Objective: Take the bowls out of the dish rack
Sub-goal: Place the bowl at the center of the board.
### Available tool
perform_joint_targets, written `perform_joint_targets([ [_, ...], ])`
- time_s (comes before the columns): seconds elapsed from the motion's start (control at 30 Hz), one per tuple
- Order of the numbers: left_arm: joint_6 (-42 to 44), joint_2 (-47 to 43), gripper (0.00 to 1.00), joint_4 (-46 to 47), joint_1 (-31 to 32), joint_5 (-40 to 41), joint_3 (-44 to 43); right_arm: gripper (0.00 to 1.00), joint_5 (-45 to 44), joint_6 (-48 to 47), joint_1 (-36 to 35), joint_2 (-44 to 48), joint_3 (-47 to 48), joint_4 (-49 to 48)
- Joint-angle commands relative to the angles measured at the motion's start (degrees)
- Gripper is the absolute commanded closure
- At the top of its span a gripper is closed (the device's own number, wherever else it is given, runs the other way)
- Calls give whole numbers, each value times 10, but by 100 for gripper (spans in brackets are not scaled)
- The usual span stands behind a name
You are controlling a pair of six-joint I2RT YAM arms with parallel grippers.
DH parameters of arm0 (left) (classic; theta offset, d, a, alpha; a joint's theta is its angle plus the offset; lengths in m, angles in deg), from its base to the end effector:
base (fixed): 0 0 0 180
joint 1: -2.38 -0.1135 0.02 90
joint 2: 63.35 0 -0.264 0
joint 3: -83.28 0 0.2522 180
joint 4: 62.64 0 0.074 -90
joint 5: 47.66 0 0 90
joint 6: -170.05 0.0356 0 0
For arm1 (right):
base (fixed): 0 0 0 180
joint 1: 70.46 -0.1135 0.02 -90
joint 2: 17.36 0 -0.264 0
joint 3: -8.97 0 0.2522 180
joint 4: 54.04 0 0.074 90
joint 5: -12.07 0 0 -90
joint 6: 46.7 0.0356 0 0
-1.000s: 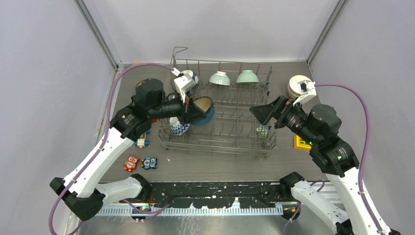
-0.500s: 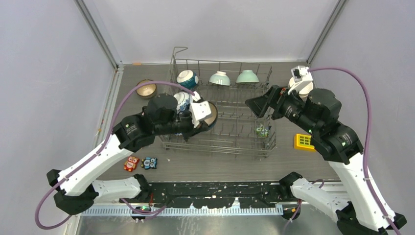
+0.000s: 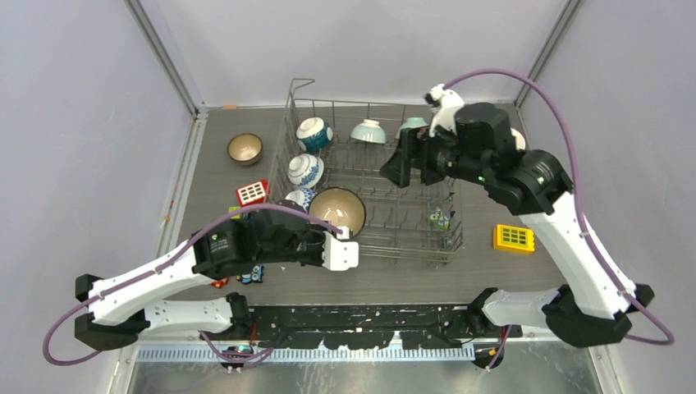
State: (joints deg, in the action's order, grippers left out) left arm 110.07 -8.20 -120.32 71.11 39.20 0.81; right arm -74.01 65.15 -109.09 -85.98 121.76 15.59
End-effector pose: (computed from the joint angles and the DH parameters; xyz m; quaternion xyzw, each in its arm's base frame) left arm 0.0663 -0.1757 0.3905 0.6671 0.5543 -0.1872 0.4611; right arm 0.1575 0.1290 0.4880 -0.1414 0.8333 0.2937 0.4464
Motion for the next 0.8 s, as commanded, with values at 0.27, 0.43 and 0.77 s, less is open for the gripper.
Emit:
perform_joint_targets([
  [0.27, 75, -11, 100, 42, 30, 15, -8, 22, -110, -56, -141, -118, 100, 121],
  [0.43, 68, -11, 100, 49, 32, 7, -8, 28, -126, -54, -150, -133, 83, 101],
  [0.77, 54, -14, 100, 55, 35, 15, 2, 34, -108, -53, -173, -170, 74, 67],
])
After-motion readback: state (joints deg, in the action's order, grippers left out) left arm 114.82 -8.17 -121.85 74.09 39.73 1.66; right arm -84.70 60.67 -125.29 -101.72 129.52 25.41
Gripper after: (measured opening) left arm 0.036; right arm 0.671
